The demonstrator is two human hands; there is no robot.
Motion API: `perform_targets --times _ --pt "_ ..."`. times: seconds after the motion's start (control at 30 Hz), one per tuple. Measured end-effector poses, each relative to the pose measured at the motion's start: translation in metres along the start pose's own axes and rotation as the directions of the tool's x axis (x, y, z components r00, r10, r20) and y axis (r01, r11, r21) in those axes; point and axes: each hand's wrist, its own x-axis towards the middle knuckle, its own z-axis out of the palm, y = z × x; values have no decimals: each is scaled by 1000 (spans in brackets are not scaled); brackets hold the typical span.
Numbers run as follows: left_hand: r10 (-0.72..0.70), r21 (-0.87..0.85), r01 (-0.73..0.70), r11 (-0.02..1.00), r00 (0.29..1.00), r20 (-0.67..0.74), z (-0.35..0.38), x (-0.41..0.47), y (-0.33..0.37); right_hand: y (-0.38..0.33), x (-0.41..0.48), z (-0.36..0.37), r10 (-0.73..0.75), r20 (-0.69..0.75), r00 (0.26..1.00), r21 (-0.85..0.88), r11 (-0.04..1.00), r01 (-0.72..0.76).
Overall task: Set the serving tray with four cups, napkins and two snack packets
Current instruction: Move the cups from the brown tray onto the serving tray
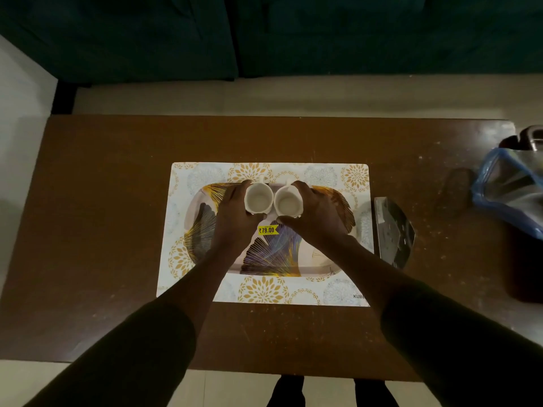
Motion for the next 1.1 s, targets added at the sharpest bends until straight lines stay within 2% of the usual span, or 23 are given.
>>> perform_targets --times 0.17,0.3,0.53,0.63,0.8,1.1 --pt "-26 53 22 998 998 63 -4 -3 -5 1 -5 -9 20 5 1000 -92 996 -19" --pt "-7 162 -5 987 997 74 -20 -1 0 -1 -4 -29 58 -6 998 -126 990 -58" --pt "124 206 -111 972 991 -55 -23 29 56 6 21 -91 82 -220 972 -104 989 -107" --pt "180 229 -169 959 983 -30 -4 40 89 20 23 -111 66 -288 955 -108 989 -101" --pt "278 176 -281 943 960 40 46 35 154 56 3 -154 78 -309 948 -125 985 -121" --pt "318 88 -341 936 925 207 171 22 289 189 -50 -263 218 -317 923 -77 964 -254"
